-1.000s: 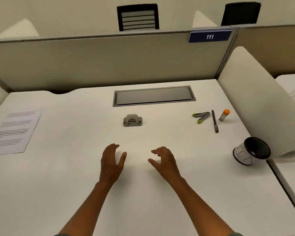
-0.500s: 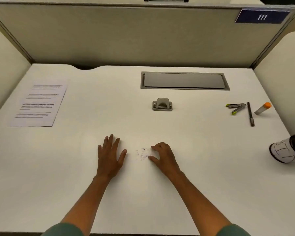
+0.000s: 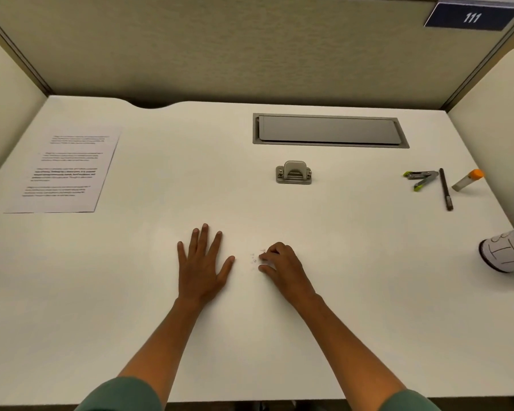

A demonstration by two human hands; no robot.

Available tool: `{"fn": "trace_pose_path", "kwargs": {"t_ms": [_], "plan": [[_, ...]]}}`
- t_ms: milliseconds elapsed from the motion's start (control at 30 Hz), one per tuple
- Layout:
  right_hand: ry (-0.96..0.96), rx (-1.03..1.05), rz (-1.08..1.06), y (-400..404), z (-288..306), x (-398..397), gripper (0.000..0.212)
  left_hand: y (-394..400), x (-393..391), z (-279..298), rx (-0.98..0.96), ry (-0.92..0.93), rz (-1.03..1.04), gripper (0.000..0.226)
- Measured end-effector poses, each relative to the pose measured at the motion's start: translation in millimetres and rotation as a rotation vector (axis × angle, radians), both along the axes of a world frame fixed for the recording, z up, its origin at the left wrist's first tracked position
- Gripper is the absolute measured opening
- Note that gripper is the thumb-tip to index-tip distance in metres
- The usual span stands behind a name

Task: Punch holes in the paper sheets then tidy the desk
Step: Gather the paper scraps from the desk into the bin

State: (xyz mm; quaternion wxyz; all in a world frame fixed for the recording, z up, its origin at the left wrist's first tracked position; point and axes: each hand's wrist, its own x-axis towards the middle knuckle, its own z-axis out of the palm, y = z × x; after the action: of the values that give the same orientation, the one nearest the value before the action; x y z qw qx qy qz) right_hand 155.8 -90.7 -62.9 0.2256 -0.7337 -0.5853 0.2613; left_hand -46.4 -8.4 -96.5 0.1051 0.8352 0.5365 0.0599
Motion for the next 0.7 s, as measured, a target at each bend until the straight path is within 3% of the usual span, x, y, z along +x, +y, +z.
{"fn": "trace_pose_path", "kwargs": {"t_ms": [133, 400, 700], "plan": [[-0.068, 0.034, -0.005, -5.0, -1.8, -6.4, 0.015, -0.2, -1.1, -2.1, 0.020, 0.017, -0.004, 0.068], [-0.111, -0.012, -0.012, -4.3, 0.6, -14.0, 0.018, -0.1, -0.6, -2.8, 0.030, 0.013, -0.007, 0.069], [-0.020, -0.037, -0.065, 3.9, 5.8, -8.9, 0.009, -1.3, 1.2, 2.9, 0.004, 0.005, 0.002, 0.071]]}}
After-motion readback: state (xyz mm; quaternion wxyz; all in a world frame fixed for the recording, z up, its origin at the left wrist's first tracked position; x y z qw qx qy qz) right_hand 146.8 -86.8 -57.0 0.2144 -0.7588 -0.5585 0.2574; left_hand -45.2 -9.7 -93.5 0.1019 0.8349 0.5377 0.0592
